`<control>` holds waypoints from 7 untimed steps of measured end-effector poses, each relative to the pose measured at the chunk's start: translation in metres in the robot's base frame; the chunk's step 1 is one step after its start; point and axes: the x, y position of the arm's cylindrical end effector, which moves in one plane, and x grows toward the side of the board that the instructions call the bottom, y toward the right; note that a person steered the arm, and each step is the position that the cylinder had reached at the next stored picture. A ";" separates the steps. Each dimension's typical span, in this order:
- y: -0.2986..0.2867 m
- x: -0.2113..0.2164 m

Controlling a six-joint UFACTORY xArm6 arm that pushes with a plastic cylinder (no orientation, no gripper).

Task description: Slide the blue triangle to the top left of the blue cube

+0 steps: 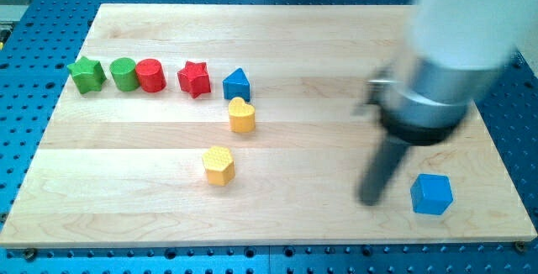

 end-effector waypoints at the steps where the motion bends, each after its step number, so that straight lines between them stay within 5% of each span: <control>1: -0.083 0.016; 2: -0.197 0.018; 3: -0.223 -0.056; 4: -0.202 -0.121; 6: -0.100 -0.165; 7: -0.110 -0.174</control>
